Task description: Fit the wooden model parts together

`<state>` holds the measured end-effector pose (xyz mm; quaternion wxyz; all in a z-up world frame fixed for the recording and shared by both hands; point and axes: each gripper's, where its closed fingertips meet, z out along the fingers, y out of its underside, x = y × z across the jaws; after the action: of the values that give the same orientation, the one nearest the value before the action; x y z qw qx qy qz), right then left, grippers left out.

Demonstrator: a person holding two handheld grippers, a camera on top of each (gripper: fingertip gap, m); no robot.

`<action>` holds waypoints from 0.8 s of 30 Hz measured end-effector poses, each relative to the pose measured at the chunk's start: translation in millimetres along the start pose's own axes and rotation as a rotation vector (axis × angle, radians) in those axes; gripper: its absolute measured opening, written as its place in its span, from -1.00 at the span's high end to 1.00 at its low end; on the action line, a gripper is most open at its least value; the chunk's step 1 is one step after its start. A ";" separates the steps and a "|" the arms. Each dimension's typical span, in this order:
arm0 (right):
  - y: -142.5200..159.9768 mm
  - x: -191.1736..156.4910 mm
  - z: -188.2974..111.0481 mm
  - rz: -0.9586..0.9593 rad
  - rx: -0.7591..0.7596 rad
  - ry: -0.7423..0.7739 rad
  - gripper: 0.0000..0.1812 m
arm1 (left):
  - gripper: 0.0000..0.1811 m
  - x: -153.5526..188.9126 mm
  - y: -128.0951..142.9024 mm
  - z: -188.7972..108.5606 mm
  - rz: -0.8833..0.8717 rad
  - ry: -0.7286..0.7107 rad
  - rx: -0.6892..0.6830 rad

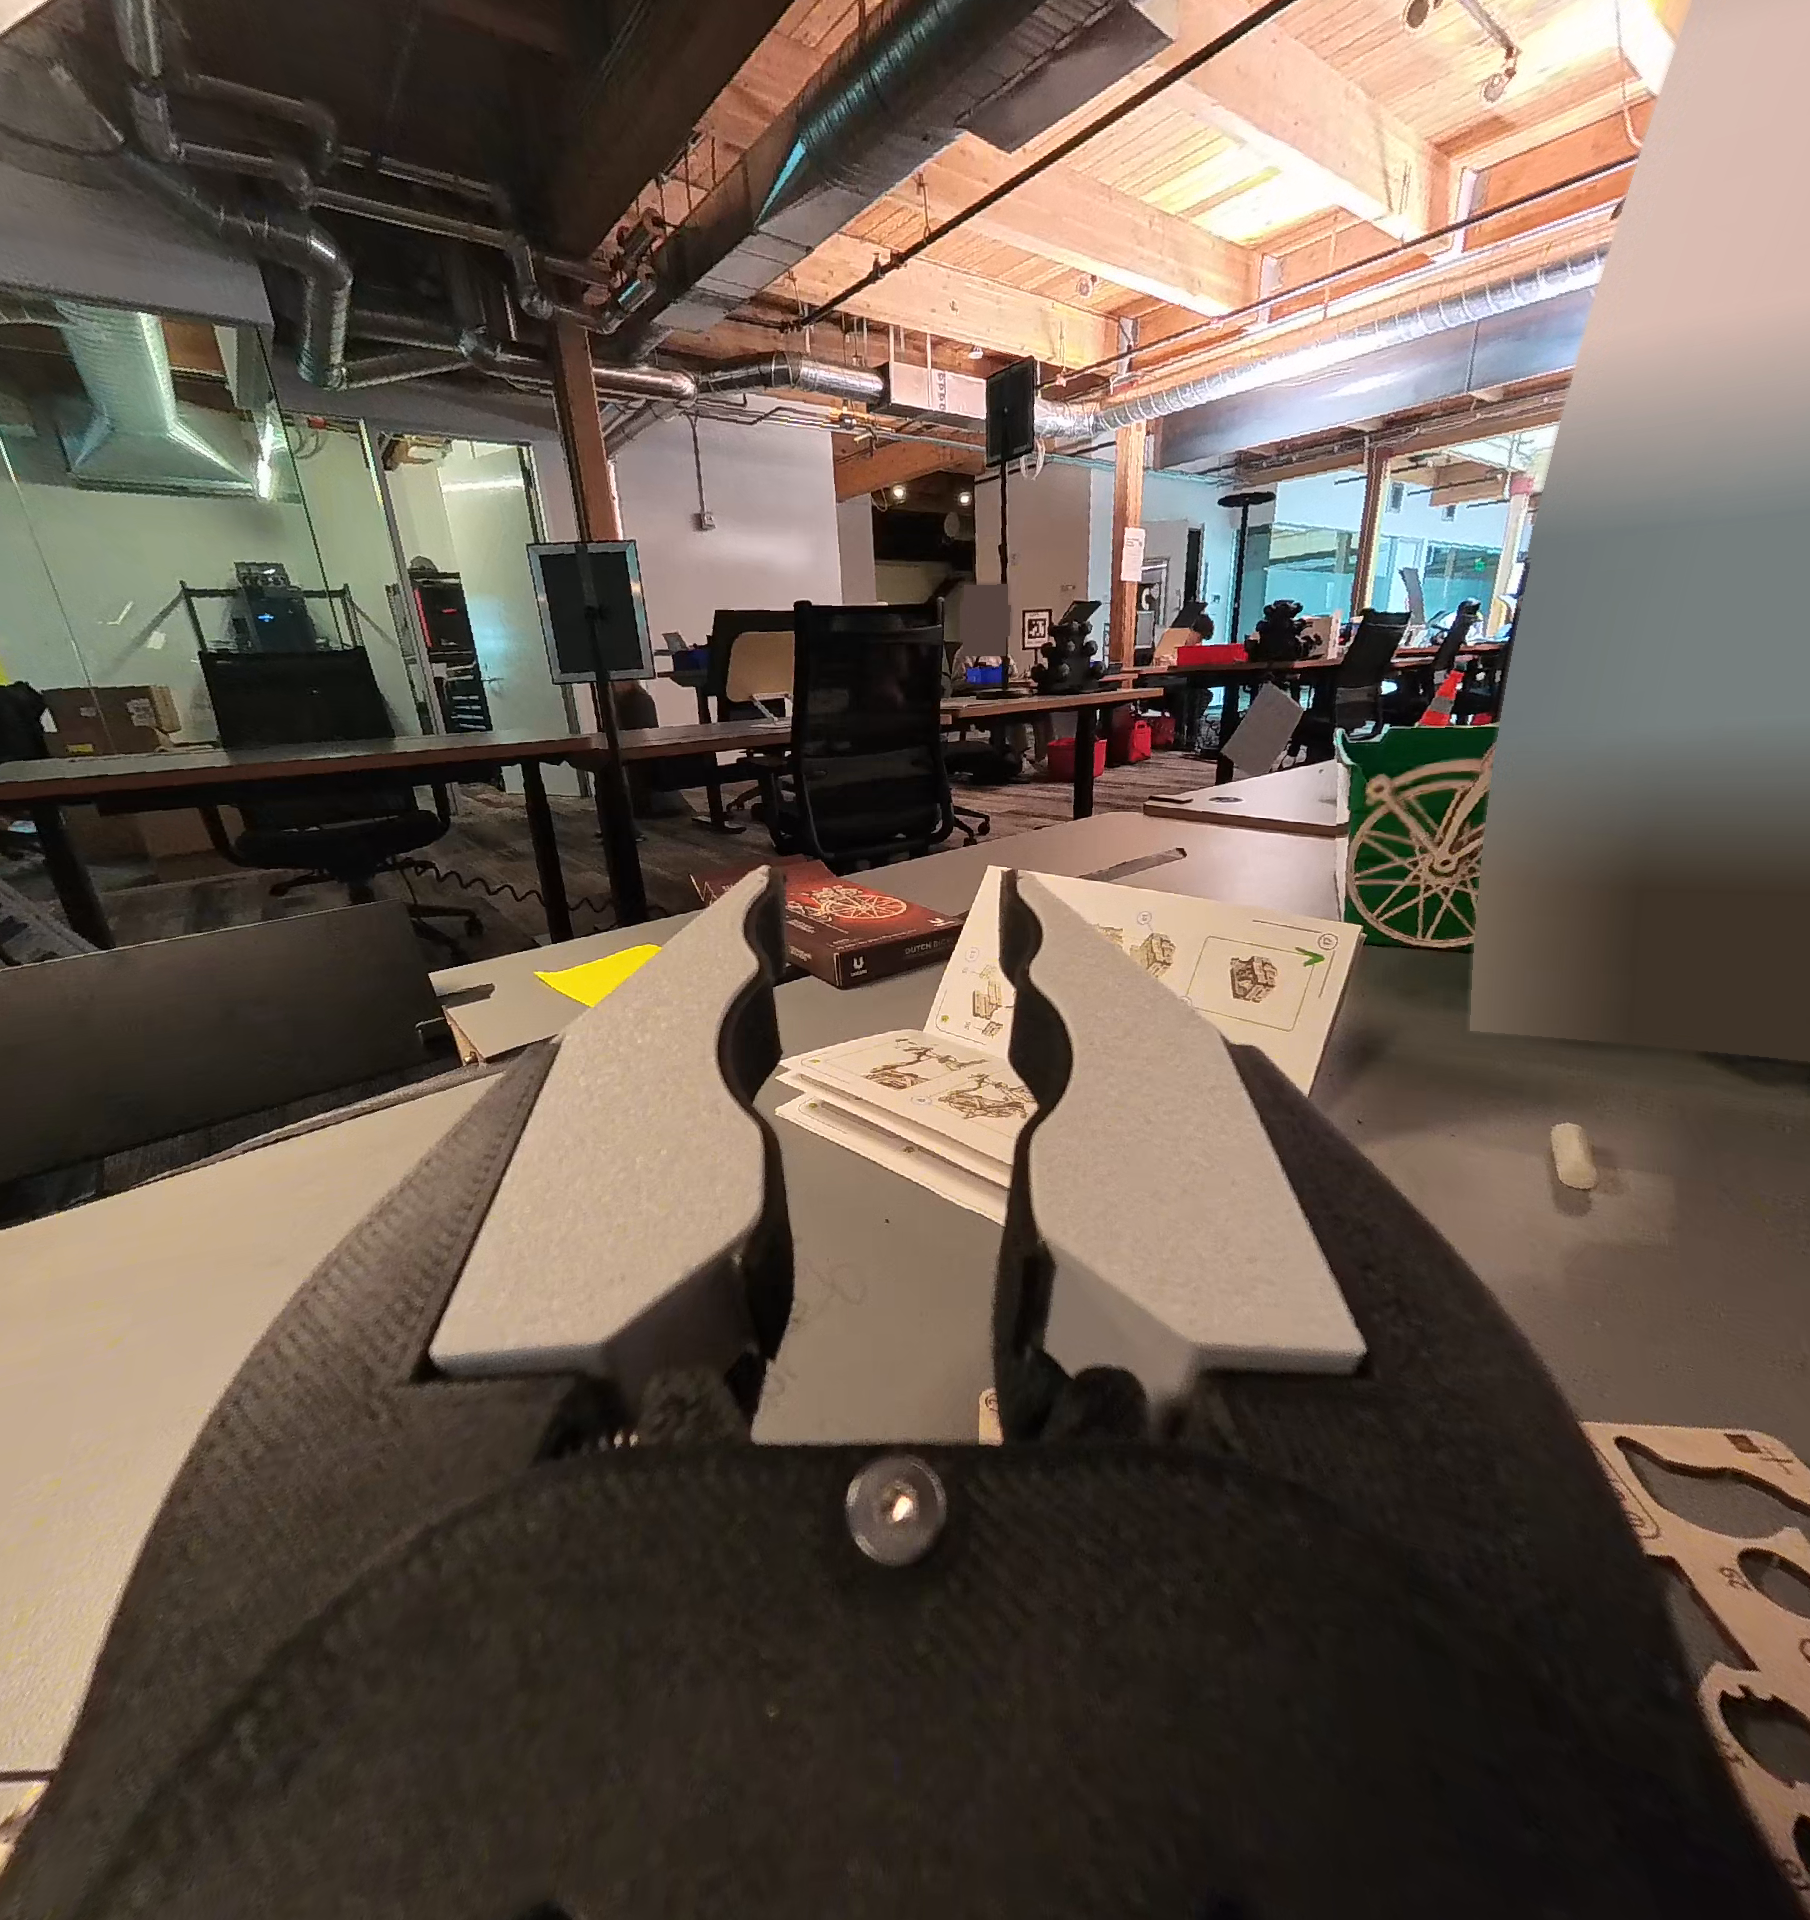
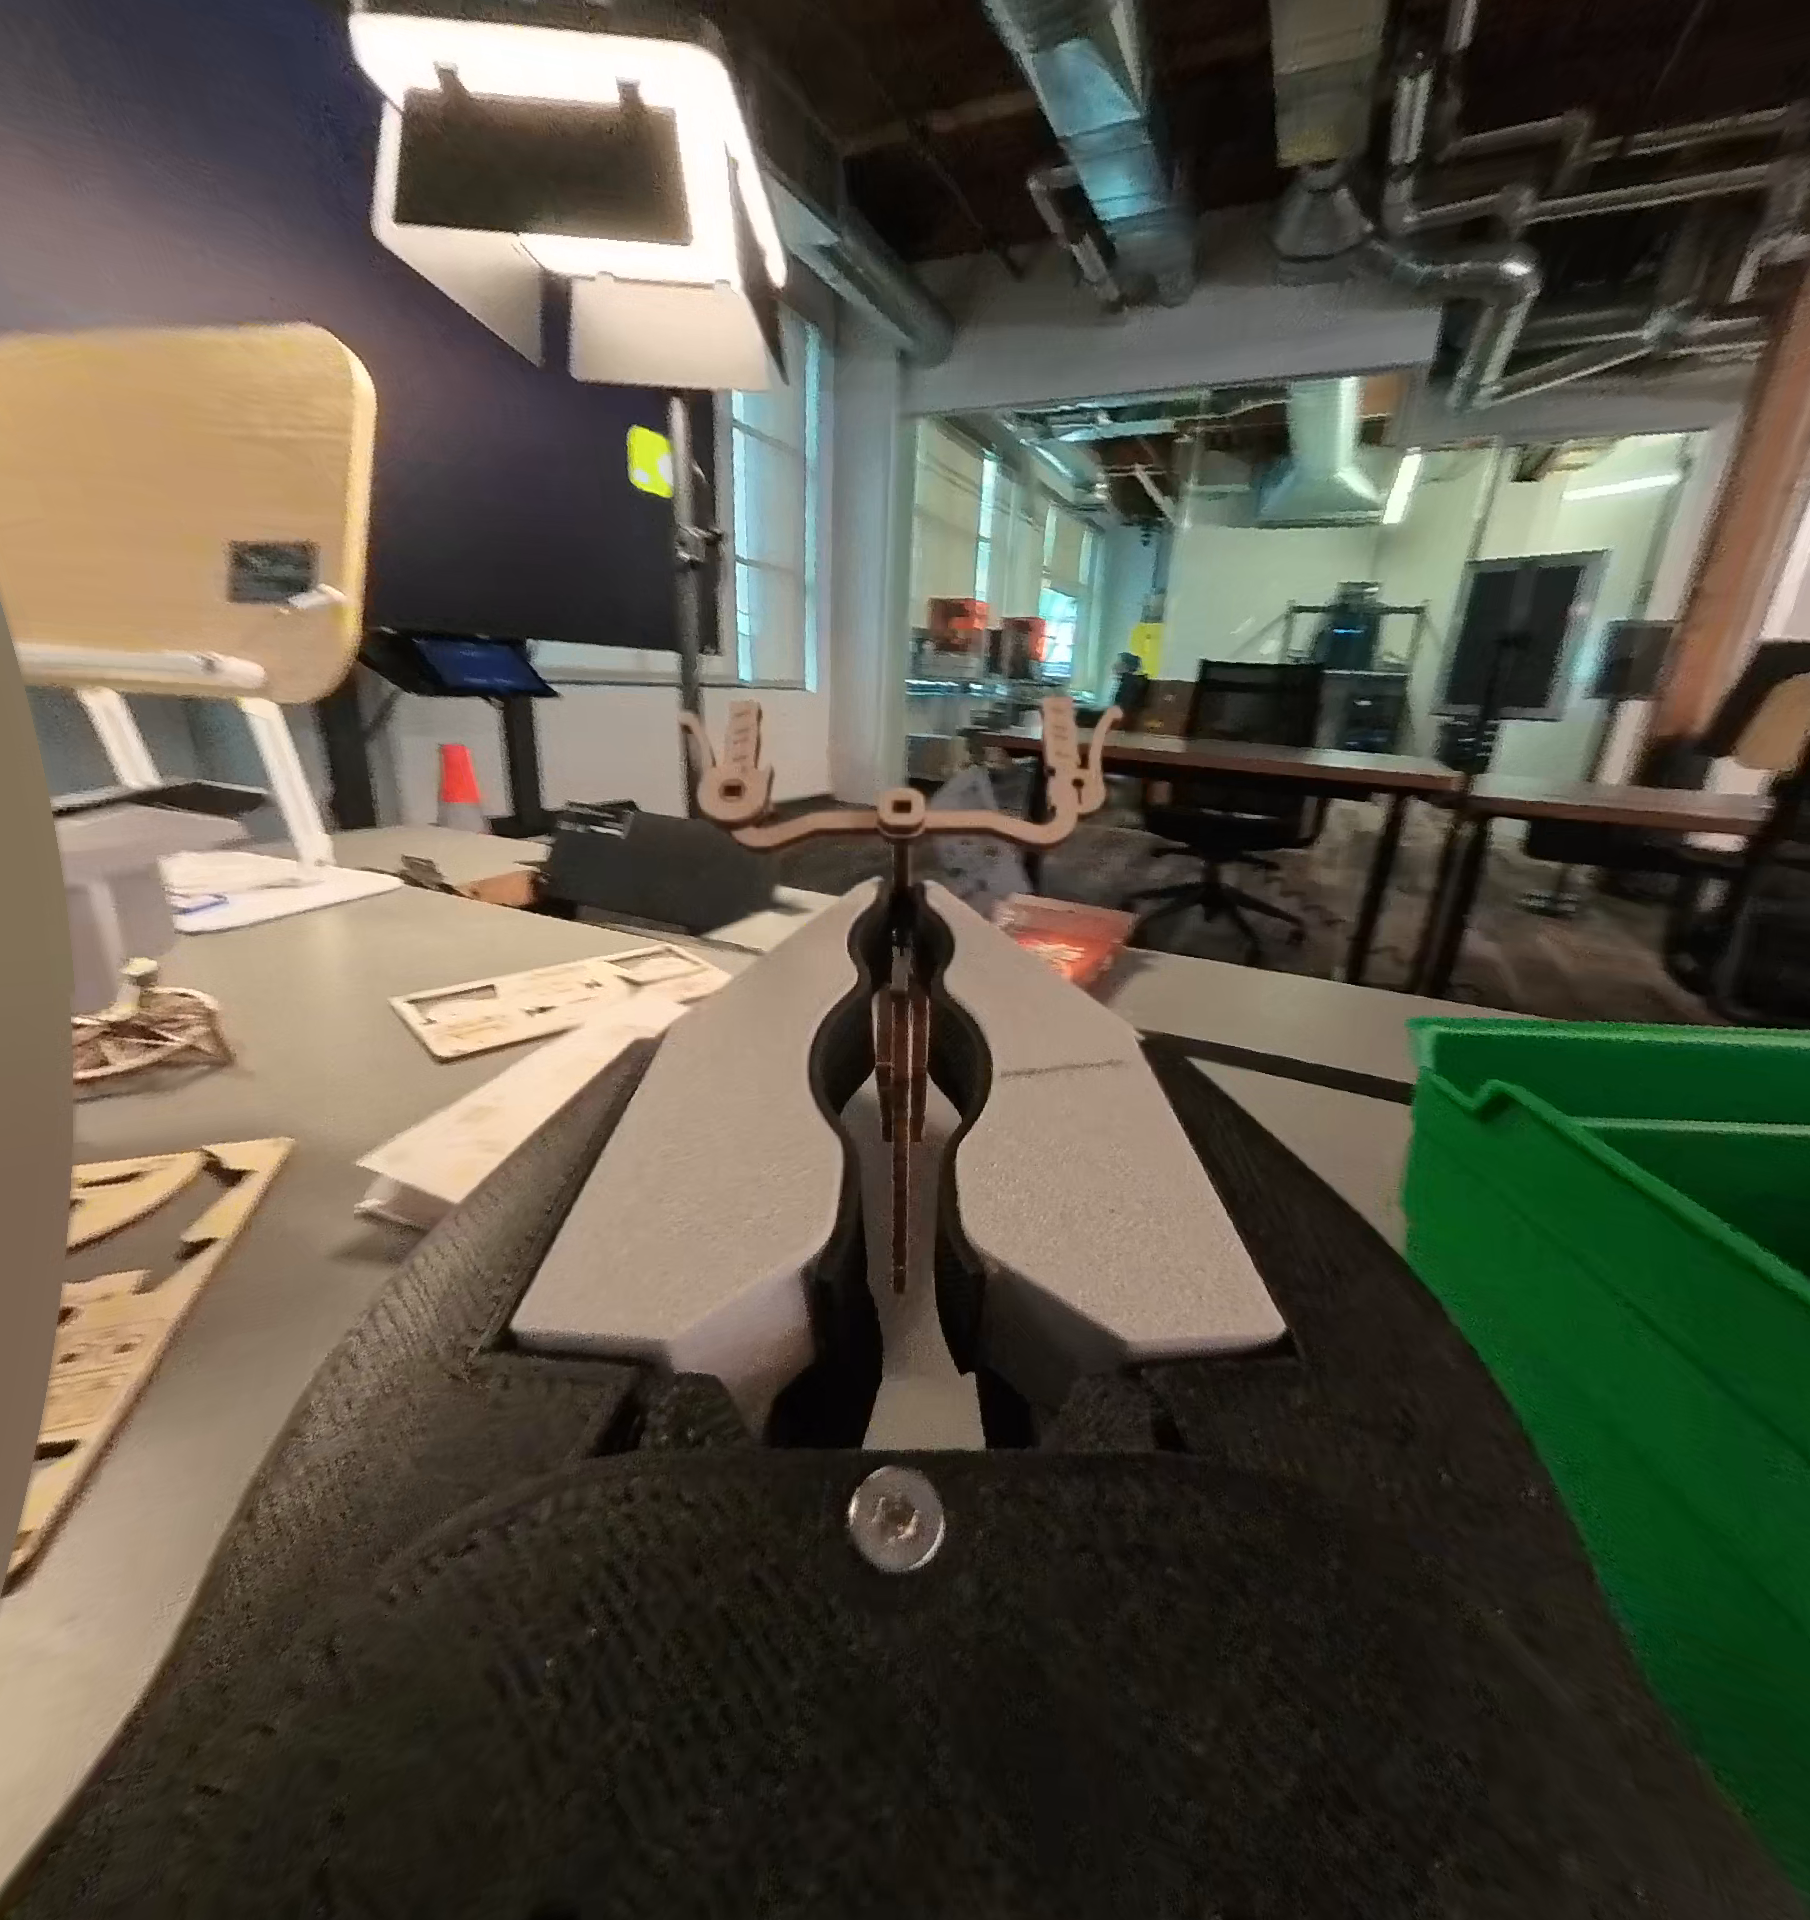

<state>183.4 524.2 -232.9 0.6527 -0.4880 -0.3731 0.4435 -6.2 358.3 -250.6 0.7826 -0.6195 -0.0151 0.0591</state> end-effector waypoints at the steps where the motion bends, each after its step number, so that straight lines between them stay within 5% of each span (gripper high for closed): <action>1: -1.0 -3.1 0.3 0.037 0.009 -0.035 1.00 | 0.56 -0.1 0.1 0.1 0.000 0.000 0.000; 9: -4.5 -23.0 1.7 0.346 0.064 -0.280 1.00 | 0.56 -0.3 0.0 0.0 -0.001 0.000 0.000; 24: -9.7 -35.2 -0.4 0.447 0.091 -0.406 1.00 | 0.56 -0.7 0.0 -0.1 -0.006 -0.001 0.000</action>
<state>174.3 489.5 -225.6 0.4723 -0.4297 -0.3592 0.6806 -6.9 358.1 -250.6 0.7829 -0.6192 -0.0174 0.0573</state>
